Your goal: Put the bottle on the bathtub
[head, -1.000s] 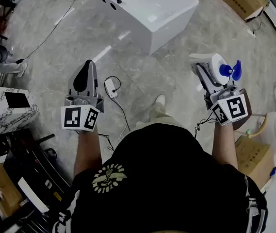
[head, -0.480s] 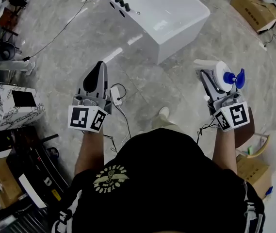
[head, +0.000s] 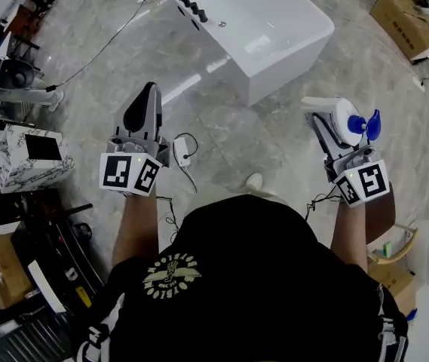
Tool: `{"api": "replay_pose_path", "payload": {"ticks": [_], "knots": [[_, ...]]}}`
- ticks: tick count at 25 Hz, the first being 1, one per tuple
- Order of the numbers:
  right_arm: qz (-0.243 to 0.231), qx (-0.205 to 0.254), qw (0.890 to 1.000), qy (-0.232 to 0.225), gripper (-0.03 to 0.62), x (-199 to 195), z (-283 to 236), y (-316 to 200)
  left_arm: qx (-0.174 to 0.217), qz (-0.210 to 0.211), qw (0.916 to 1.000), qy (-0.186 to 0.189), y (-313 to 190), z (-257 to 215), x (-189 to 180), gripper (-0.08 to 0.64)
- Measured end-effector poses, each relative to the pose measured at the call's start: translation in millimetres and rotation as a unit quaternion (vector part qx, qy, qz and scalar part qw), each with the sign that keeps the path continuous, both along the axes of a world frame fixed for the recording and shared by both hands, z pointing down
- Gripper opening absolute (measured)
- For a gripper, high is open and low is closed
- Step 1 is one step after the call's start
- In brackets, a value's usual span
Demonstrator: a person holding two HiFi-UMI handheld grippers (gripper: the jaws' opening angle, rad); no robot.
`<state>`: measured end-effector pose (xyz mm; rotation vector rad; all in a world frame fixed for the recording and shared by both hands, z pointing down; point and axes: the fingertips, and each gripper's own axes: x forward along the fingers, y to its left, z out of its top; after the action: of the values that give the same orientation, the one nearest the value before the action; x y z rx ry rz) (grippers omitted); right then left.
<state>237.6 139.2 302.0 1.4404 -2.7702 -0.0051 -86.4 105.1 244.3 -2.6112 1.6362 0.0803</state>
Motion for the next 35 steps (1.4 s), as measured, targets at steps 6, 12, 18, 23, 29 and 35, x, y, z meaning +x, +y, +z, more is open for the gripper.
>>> {"api": "replay_pose_path", "payload": {"ticks": [6, 12, 18, 23, 29, 35], "knots": [[0.001, -0.009, 1.000, -0.011, 0.265, 6.5, 4.0, -10.6, -0.016, -0.001, 0.9999, -0.004, -1.5, 10.9, 3.9, 0.009], [-0.004, -0.020, 1.000, 0.001, 0.265, 1.1, 15.0, -29.8, -0.019, -0.006, 0.9998, 0.005, -16.1, 18.4, -2.6, 0.009], [-0.010, -0.021, 1.000, 0.008, 0.265, -13.9, 13.4, -59.0, -0.019, -0.002, 0.9998, 0.008, -46.5, 19.1, -11.8, 0.009], [0.006, -0.032, 0.999, 0.009, 0.265, -19.9, 19.8, -85.5, -0.023, 0.004, 0.9997, 0.010, -77.3, 25.1, -21.2, 0.009], [0.009, -0.031, 0.999, 0.016, 0.265, -31.0, 12.4, -122.9, -0.023, 0.017, 0.9995, 0.016, -125.9, 22.8, -29.2, 0.009], [0.013, -0.011, 1.000, 0.022, 0.265, -53.0, 0.7, -165.0, -0.010, 0.036, 0.9992, 0.010, -173.0, 17.5, -40.1, 0.009]]}}
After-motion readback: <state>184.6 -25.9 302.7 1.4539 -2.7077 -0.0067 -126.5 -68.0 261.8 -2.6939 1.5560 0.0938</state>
